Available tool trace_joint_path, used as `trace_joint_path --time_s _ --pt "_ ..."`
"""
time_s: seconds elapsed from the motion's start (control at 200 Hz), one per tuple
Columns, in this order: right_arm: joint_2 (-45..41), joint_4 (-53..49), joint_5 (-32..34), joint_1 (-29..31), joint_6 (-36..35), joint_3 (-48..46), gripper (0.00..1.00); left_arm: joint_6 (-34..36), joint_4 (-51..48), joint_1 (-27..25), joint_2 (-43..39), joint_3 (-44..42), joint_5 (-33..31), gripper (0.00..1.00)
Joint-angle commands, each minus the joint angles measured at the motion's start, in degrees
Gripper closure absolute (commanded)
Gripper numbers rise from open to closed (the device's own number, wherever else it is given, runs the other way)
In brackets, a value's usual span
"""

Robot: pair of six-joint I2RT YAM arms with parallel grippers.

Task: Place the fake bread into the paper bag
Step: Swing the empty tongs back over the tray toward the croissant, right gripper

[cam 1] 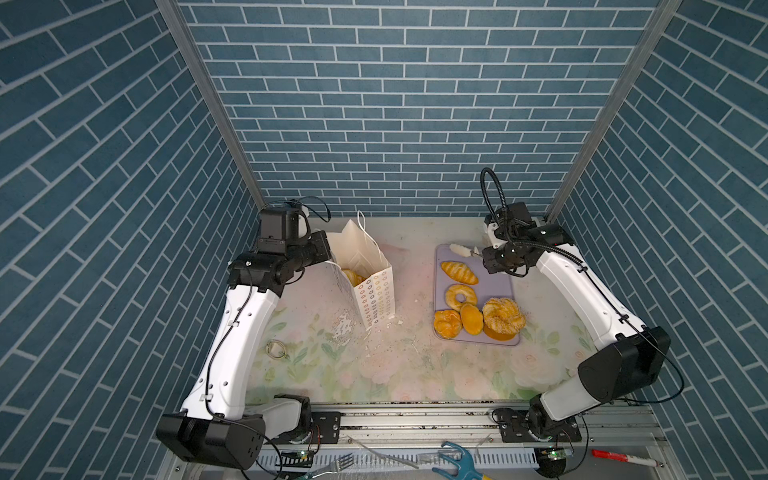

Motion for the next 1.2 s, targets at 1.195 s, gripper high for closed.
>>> trace_joint_path --time_s 1.195 --pt "15.88 -0.42 -5.61 -2.84 -12.72 2.27 0.52 0.29 -1.37 -1.11 2.4 3.27 -0.75 1.0"
